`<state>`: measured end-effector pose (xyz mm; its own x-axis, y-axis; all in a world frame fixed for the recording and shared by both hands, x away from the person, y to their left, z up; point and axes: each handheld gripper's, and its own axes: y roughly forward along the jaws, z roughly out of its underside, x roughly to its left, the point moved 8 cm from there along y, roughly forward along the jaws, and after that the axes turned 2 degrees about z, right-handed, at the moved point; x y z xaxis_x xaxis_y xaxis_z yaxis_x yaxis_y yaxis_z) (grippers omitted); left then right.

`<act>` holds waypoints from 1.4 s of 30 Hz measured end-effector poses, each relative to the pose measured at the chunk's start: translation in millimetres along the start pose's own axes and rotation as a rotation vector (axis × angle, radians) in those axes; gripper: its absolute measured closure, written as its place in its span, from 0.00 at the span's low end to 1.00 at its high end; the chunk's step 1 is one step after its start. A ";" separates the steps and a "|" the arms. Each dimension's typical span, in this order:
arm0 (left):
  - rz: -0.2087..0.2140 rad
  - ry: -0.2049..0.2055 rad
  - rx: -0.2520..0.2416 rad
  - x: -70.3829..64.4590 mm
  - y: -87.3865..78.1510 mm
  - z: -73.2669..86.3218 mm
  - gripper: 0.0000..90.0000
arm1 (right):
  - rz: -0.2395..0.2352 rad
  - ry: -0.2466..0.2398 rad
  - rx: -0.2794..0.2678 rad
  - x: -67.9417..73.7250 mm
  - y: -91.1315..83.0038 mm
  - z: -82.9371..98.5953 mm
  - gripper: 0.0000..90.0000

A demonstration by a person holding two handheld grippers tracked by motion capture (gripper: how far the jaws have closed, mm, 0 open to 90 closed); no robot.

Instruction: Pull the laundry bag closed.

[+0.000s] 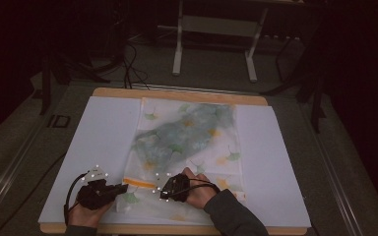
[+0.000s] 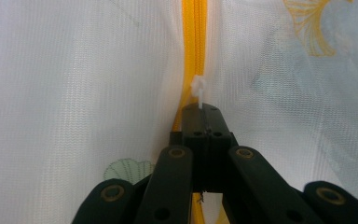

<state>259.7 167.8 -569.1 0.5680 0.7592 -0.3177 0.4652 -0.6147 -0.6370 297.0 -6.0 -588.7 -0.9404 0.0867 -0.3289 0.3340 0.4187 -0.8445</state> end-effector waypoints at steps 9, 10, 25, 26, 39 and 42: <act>0.002 -0.001 0.003 0.0 -0.1 0.3 0.98 | 0.003 0.010 0.012 -0.3 -4.0 8.2 1.00; 0.000 -0.001 0.001 0.0 -0.1 0.3 0.98 | 0.005 0.006 0.014 -0.4 -4.4 8.8 1.00; 0.001 -0.003 0.003 0.2 -0.4 0.6 0.98 | 0.021 0.012 0.027 -2.6 -11.2 23.9 1.00; 0.002 -0.004 0.001 0.2 -0.4 0.5 0.98 | 0.021 0.010 0.029 -2.5 -11.8 24.7 1.00; -0.002 -0.004 0.002 1.3 -1.4 1.2 0.98 | 0.034 0.011 0.049 -4.5 -17.9 36.4 1.00; -0.002 -0.001 0.004 1.6 -1.7 1.4 0.98 | 0.033 0.016 0.053 -4.3 -19.0 38.9 1.00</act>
<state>258.8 170.3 -569.5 0.5662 0.7608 -0.3173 0.4637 -0.6122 -0.6405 297.2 -49.6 -587.7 -0.9297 0.1142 -0.3503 0.3671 0.3668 -0.8548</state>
